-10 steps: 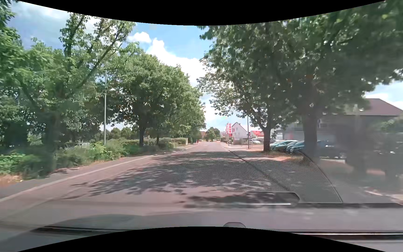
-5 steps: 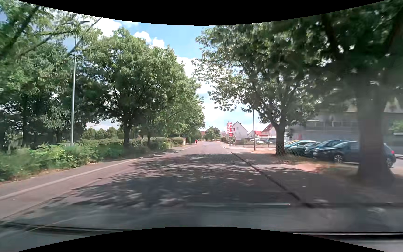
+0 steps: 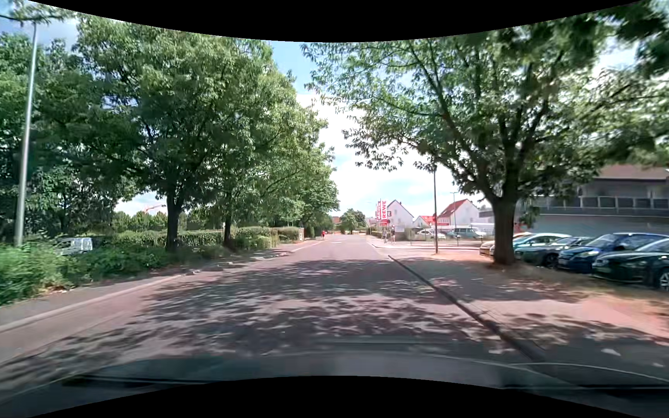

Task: Follow the waypoints while adhering to traffic rules and regulations

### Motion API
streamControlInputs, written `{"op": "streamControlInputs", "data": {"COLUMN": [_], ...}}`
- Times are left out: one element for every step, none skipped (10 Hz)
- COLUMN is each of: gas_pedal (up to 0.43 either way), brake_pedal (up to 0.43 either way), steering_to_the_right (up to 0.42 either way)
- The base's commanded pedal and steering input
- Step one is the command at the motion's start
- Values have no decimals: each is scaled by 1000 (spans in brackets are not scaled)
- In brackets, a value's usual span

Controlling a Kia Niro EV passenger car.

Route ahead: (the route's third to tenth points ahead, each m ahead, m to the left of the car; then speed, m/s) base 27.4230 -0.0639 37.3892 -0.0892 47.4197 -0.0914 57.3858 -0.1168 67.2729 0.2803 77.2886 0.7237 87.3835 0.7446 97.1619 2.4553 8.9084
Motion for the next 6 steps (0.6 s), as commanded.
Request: {"op": "streamControlInputs", "data": {"gas_pedal": [39, 39, 39, 39, 39, 39], "brake_pedal": [0, 0, 0, 0, 0, 0], "steering_to_the_right": [-4, -4, -4, -4, -4, -4]}}
